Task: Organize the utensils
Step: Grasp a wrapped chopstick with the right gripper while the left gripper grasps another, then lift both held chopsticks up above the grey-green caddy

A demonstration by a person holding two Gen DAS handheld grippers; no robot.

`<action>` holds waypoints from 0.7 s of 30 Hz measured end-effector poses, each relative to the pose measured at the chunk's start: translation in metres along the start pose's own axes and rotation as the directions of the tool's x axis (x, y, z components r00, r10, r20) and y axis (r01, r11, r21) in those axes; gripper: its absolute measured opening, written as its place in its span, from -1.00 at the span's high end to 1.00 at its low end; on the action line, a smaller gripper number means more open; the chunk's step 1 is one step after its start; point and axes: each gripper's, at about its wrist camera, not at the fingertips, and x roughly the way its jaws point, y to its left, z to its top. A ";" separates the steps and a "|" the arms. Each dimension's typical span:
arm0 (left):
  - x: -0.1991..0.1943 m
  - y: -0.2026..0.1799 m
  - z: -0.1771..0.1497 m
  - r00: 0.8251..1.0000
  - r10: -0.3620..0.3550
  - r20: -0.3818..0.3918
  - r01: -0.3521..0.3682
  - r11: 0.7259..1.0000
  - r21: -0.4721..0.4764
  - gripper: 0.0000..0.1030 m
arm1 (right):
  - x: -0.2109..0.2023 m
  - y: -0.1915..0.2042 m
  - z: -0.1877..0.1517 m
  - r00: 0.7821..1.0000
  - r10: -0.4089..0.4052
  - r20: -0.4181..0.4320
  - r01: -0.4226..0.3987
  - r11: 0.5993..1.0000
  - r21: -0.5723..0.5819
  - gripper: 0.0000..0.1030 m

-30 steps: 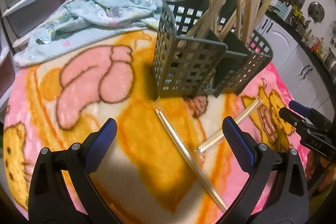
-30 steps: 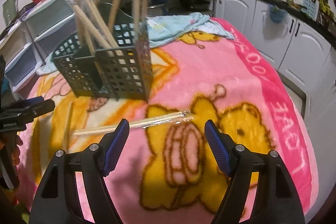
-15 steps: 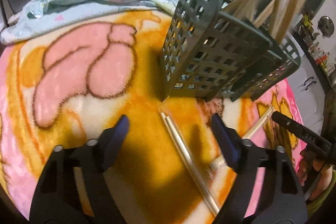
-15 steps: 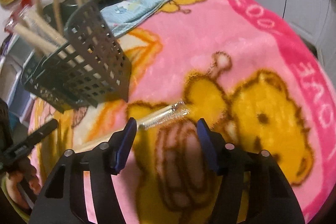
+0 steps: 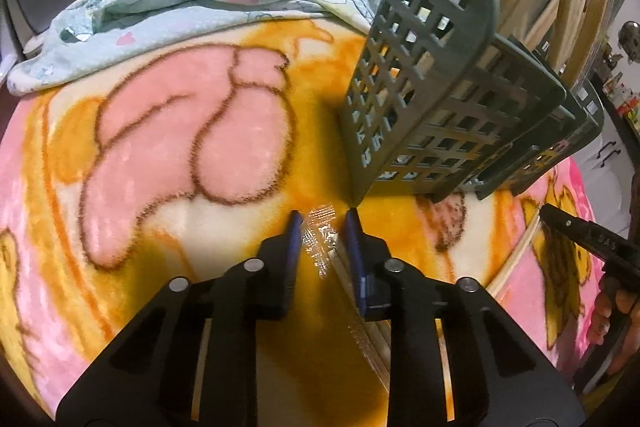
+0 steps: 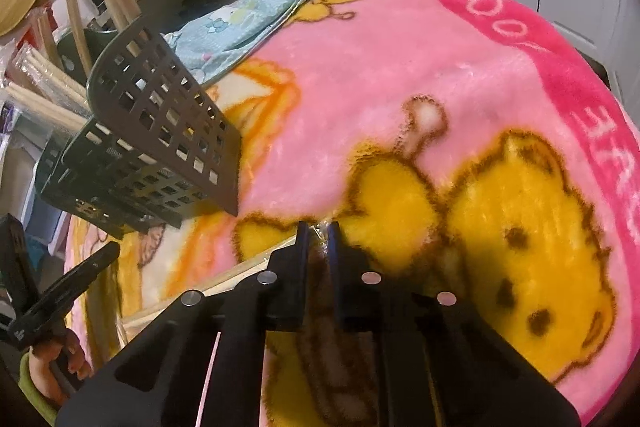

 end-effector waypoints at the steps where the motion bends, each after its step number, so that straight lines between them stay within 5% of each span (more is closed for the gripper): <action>1: 0.000 0.001 0.000 1.000 -0.003 0.000 0.003 1.000 -0.001 0.73 | 0.000 0.000 0.000 1.000 0.000 0.002 0.000 1.000 -0.002 0.92; 12: -0.011 0.014 -0.002 0.999 -0.046 0.011 0.046 0.999 -0.027 0.89 | -0.018 0.012 -0.013 0.999 0.027 0.039 -0.025 0.999 -0.037 0.97; 21: -0.053 0.013 -0.009 0.994 -0.058 0.093 0.056 0.998 0.023 0.90 | -0.062 0.046 -0.021 0.989 0.065 0.136 -0.041 0.985 -0.170 0.97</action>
